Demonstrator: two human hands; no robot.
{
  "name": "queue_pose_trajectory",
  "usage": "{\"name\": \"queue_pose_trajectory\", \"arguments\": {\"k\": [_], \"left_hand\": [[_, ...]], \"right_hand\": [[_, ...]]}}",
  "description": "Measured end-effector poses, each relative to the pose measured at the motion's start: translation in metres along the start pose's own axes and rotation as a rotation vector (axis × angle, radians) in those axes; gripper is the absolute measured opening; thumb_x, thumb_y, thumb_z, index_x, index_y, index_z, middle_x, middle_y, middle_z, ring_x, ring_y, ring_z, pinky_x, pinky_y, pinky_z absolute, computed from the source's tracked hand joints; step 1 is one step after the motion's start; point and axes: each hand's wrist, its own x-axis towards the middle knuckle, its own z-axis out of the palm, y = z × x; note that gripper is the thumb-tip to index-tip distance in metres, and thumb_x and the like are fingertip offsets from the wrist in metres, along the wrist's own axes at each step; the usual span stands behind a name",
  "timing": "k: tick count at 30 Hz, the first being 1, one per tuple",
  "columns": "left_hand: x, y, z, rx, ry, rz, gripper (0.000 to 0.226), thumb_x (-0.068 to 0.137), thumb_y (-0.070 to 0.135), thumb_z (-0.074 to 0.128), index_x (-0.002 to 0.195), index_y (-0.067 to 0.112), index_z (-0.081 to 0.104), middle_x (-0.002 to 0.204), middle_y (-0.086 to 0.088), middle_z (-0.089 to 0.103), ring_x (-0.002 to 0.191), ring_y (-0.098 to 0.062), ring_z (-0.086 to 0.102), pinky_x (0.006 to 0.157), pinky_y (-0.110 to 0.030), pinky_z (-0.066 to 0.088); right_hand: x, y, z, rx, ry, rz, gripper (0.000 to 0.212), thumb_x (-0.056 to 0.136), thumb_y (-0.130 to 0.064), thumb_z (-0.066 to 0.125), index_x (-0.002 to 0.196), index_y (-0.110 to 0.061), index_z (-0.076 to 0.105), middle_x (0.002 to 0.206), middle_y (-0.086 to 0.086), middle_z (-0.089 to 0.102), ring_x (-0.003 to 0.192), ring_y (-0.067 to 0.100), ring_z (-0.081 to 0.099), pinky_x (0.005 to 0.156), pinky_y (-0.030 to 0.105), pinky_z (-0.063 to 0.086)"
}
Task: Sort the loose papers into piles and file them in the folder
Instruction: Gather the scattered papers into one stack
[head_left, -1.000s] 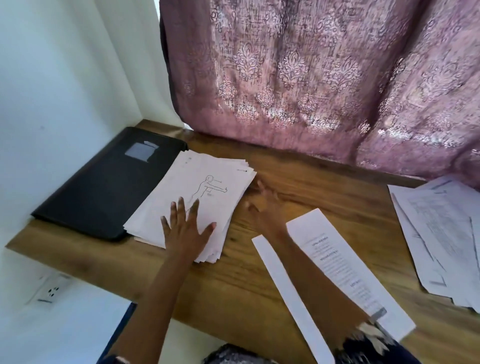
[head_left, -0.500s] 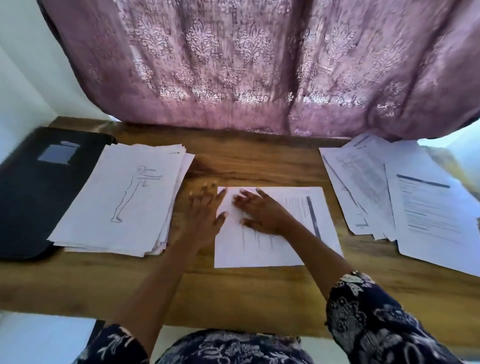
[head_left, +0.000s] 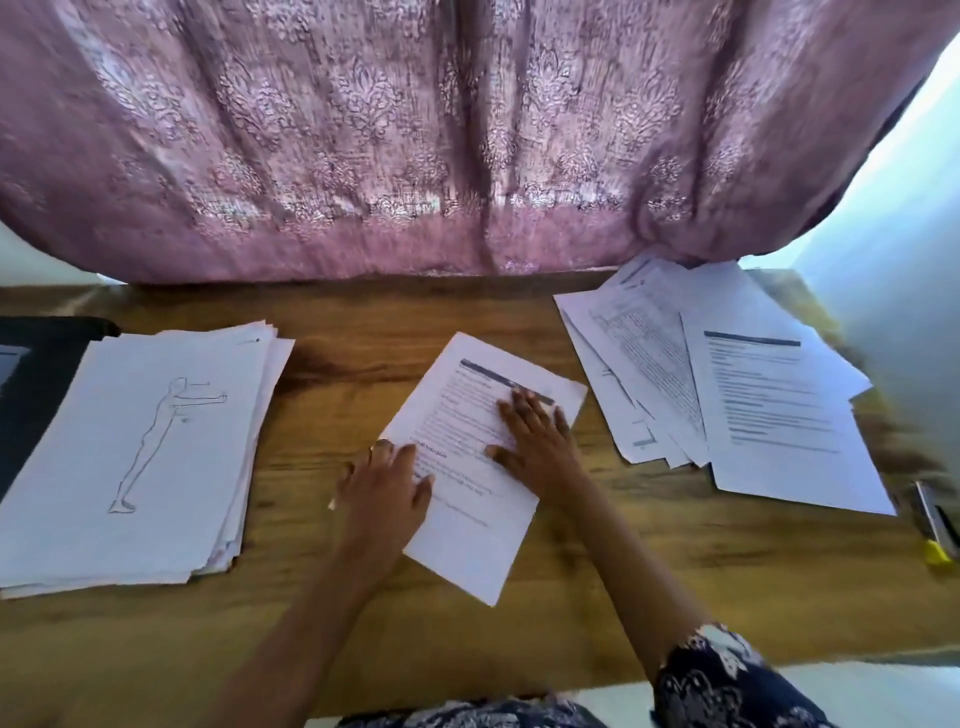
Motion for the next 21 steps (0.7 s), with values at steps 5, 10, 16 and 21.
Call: {"name": "queue_pose_trajectory", "arguments": {"k": [5, 10, 16, 21], "left_hand": [[0.037, 0.005, 0.01, 0.002, -0.02, 0.36, 0.058, 0.084, 0.058, 0.059, 0.13, 0.022, 0.057, 0.138, -0.01, 0.055, 0.123, -0.035, 0.055, 0.092, -0.056, 0.045], [0.054, 0.033, 0.029, -0.043, -0.174, 0.34, 0.086, 0.085, 0.079, -0.001, 0.151, 0.03, 0.024, 0.16, -0.001, 0.015, 0.148, -0.027, 0.015, 0.114, -0.05, 0.009], [0.049, 0.044, 0.041, -0.093, -0.089, 0.221, 0.081, 0.087, 0.078, 0.004, 0.152, 0.033, 0.024, 0.16, 0.001, 0.017, 0.147, -0.024, 0.014, 0.115, -0.05, 0.01], [0.051, 0.045, 0.041, -0.125, -0.065, 0.204, 0.081, 0.087, 0.079, 0.008, 0.15, 0.032, 0.027, 0.158, 0.0, 0.025, 0.146, -0.025, 0.022, 0.114, -0.052, 0.017]], "right_hand": [[0.032, 0.045, -0.04, -0.061, -0.134, -0.244, 0.068, 0.098, -0.048, 0.04, 0.154, -0.022, 0.011, 0.161, -0.001, 0.0, 0.148, 0.015, -0.007, 0.117, 0.044, -0.005], [0.008, 0.095, -0.048, -0.057, 0.176, 0.079, 0.061, 0.101, -0.044, 0.033, 0.153, -0.02, 0.013, 0.161, -0.002, 0.009, 0.148, 0.014, -0.004, 0.119, 0.046, -0.003], [-0.021, 0.135, -0.039, 0.013, 0.137, 0.528, 0.07, 0.1, -0.052, 0.022, 0.152, -0.008, 0.009, 0.161, 0.012, 0.005, 0.148, 0.026, 0.003, 0.116, 0.051, 0.012], [-0.026, 0.065, -0.037, 0.103, 0.107, 0.354, 0.074, 0.096, -0.06, 0.019, 0.15, -0.009, 0.021, 0.158, 0.011, 0.02, 0.144, 0.026, 0.023, 0.112, 0.043, 0.027]]}}
